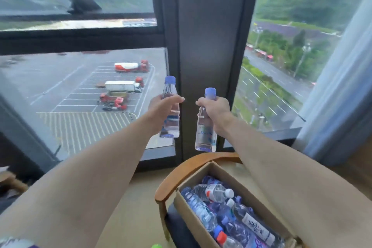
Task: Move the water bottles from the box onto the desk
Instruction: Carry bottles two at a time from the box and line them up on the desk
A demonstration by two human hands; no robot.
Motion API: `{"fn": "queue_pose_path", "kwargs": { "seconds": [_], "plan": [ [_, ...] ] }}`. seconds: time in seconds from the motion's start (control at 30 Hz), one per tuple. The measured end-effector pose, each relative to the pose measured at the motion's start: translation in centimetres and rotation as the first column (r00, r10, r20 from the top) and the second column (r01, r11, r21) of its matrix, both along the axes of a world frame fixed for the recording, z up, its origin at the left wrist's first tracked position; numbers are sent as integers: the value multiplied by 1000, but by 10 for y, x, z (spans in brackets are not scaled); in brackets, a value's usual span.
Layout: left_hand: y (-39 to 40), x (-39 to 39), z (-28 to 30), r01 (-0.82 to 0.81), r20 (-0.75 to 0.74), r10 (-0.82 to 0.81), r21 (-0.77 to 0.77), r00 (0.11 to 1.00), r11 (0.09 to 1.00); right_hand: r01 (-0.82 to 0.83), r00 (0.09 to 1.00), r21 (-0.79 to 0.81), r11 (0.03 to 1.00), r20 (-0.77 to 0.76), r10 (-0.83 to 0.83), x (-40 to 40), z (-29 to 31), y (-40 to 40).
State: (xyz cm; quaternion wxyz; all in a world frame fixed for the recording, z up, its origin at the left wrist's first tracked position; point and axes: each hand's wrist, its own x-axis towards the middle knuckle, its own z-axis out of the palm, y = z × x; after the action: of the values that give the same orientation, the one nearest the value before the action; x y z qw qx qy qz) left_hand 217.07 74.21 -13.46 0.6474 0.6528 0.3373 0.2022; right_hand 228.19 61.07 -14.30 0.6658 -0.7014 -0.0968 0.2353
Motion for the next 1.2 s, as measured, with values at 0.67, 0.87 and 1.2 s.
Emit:
{"fn": "queue_pose_path", "kwargs": {
  "seconds": [0.67, 0.87, 1.2],
  "plan": [
    [84, -487, 72, -683, 113, 673, 93, 731, 725, -781, 622, 146, 607, 105, 776, -423, 70, 200],
    [72, -677, 68, -837, 112, 830, 118, 546, 534, -881, 470, 122, 457, 119, 875, -614, 67, 227],
    [-22, -947, 57, -992, 97, 988, 48, 118, 114, -997, 77, 35, 73, 147, 986, -917, 60, 209]
  ]
}}
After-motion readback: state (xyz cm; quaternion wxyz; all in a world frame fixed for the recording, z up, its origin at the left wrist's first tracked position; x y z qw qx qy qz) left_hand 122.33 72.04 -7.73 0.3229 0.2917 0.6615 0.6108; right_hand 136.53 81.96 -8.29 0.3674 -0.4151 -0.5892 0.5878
